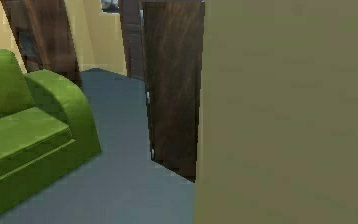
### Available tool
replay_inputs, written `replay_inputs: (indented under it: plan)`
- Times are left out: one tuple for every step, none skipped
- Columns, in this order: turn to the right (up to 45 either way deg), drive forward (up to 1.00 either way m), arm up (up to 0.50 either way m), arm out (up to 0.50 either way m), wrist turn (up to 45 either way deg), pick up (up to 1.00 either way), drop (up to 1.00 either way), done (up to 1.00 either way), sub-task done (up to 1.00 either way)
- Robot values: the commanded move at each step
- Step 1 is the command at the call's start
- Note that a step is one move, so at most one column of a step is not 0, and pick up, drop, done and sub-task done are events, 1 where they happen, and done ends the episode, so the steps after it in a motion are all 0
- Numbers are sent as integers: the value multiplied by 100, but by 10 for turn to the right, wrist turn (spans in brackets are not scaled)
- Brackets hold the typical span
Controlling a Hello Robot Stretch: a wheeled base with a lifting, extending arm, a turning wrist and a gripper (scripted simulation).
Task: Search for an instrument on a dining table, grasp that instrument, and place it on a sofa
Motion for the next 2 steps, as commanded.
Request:
replay_inputs:
  plan:
    - [0, 0, 50, 0, 0, 0, 0, 0, 0]
    - [0, 0, 38, 0, 0, 0, 0, 0, 0]
